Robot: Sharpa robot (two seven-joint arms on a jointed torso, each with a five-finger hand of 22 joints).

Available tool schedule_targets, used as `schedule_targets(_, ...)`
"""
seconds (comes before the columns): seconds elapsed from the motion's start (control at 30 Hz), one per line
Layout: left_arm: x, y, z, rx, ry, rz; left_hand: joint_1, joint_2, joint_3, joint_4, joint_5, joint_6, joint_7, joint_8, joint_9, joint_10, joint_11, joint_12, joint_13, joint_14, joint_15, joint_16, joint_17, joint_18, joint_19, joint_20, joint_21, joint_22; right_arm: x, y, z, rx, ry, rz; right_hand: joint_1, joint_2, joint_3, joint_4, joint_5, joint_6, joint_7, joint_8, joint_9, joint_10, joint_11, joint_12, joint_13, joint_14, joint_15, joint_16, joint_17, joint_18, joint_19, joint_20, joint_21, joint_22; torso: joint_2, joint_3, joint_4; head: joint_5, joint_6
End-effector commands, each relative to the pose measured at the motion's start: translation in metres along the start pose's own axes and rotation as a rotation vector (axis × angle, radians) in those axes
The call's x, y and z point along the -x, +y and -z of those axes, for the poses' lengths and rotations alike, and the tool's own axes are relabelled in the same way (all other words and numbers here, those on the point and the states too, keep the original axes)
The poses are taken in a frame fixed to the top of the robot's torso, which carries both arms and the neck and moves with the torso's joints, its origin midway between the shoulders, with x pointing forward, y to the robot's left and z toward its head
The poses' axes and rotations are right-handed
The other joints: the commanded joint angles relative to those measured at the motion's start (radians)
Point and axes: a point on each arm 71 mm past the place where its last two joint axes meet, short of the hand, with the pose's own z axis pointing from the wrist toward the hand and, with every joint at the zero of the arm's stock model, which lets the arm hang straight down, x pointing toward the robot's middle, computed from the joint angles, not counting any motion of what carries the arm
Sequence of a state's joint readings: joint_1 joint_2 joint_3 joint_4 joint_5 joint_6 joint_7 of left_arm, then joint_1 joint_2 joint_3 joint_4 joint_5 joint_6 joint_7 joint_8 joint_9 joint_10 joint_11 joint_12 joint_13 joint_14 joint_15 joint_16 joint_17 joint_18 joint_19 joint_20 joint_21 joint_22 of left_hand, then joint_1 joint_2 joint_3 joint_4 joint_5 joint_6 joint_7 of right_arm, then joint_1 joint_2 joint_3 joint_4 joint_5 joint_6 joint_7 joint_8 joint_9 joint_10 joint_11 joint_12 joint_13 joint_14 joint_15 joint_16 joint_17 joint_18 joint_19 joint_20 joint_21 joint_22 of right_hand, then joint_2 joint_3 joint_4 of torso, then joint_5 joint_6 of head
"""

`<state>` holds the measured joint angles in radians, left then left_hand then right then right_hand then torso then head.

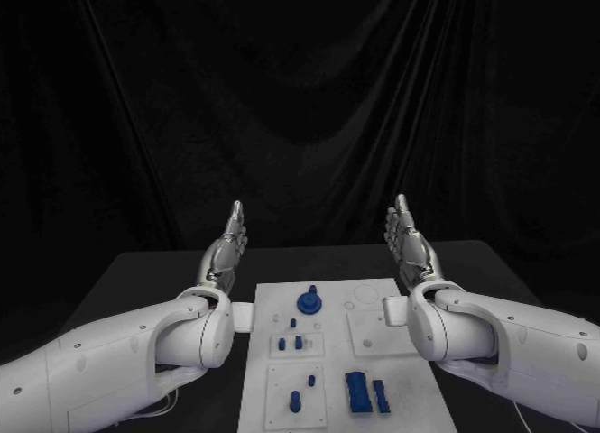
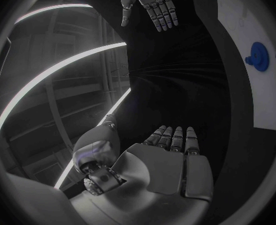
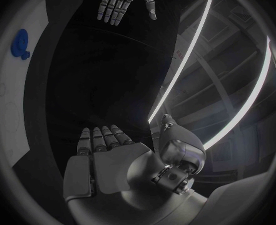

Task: Assemble the parts on the task board

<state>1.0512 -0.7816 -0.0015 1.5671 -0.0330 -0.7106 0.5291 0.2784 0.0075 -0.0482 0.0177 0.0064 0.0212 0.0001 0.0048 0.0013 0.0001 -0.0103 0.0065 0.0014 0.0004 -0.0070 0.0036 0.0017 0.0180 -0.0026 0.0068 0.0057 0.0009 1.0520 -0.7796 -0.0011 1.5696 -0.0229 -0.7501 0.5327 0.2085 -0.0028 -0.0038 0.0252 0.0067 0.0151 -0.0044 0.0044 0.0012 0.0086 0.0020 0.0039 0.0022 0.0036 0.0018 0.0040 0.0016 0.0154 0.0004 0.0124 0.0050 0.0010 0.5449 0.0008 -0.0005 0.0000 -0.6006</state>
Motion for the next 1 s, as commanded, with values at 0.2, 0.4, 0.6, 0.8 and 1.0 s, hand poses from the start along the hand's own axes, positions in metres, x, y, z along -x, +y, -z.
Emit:
schedule_targets(0.2, 0.0028, 0.0019, 0.0006, 0.031, -0.060, -0.005, -0.126, -0.008, 0.048, -0.018, -0.006, -0.021, 0.000, -0.005, -0.001, 0.000, 0.010, -0.007, -0.001, 0.000, 0.007, -0.004, -0.002, -0.018, 0.003, -0.007, -0.006, -0.001, 0.0019, -0.0025, 0.0004, -0.030, -0.026, -0.005, -0.133, 0.003, 0.004, -0.025, -0.007, -0.015, 0.004, -0.004, -0.001, -0.009, -0.002, -0.004, -0.002, -0.004, -0.002, -0.004, -0.002, -0.015, 0.000, -0.012, -0.005, -0.001, -0.001, -0.0008, 0.0005, 0.000, 0.001)
schedule_targets(0.4, 0.0028, 0.0019, 0.0006, 0.031, -0.060, -0.005, -0.158, -0.008, 0.048, -0.018, -0.006, -0.021, 0.000, -0.005, -0.001, 0.000, 0.010, -0.007, -0.001, 0.000, 0.007, -0.004, -0.002, -0.018, 0.003, -0.007, -0.006, -0.001, 0.0019, -0.0025, 0.0004, -0.030, -0.026, -0.005, -0.209, 0.003, 0.004, -0.025, -0.007, -0.015, 0.004, -0.004, -0.001, -0.009, -0.002, -0.004, -0.002, -0.004, -0.002, -0.004, -0.002, -0.015, 0.000, -0.012, -0.005, -0.001, -0.001, -0.0008, 0.0005, 0.000, 0.001)
schedule_targets(0.6, 0.0028, 0.0019, 0.0006, 0.031, -0.060, -0.005, -0.278, -0.008, 0.048, -0.018, -0.006, -0.021, 0.000, -0.005, -0.001, 0.000, 0.010, -0.007, -0.001, 0.000, 0.007, -0.004, -0.002, -0.018, 0.003, -0.007, -0.006, -0.001, 0.0019, -0.0025, 0.0004, -0.030, -0.026, -0.005, -0.209, 0.003, 0.004, -0.025, -0.007, -0.015, 0.004, -0.004, -0.001, -0.009, -0.002, -0.004, -0.002, -0.004, -0.002, -0.004, -0.002, -0.015, 0.000, -0.012, -0.005, -0.001, -0.001, -0.0008, 0.0005, 0.000, 0.001)
schedule_targets(0.8, 0.0028, 0.0019, 0.0006, 0.031, -0.060, -0.005, -0.278, -0.008, 0.048, -0.018, -0.006, -0.021, 0.000, -0.005, -0.001, 0.000, 0.010, -0.007, -0.001, 0.000, 0.007, -0.004, -0.002, -0.018, 0.003, -0.007, -0.006, -0.001, 0.0019, -0.0025, 0.0004, -0.030, -0.026, -0.005, -0.209, 0.003, 0.004, -0.025, -0.007, -0.015, 0.004, -0.004, -0.001, -0.009, -0.002, -0.004, -0.002, -0.004, -0.002, -0.004, -0.002, -0.015, 0.000, -0.012, -0.005, -0.001, -0.001, -0.0008, 0.0005, 0.000, 0.001)
schedule_targets(1.0, 0.0028, 0.0019, 0.0006, 0.031, -0.060, -0.005, -0.278, -0.008, 0.048, -0.018, -0.006, -0.021, 0.000, -0.005, -0.001, 0.000, 0.010, -0.007, -0.001, 0.000, 0.007, -0.004, -0.002, -0.018, 0.003, -0.007, -0.006, -0.001, 0.0019, -0.0025, 0.0004, -0.030, -0.026, -0.005, -0.209, 0.003, 0.004, -0.025, -0.007, -0.015, 0.004, -0.004, -0.001, -0.009, -0.002, -0.004, -0.002, -0.004, -0.002, -0.004, -0.002, -0.015, 0.000, -0.012, -0.005, -0.001, -0.001, -0.0008, 0.0005, 0.000, 0.001)
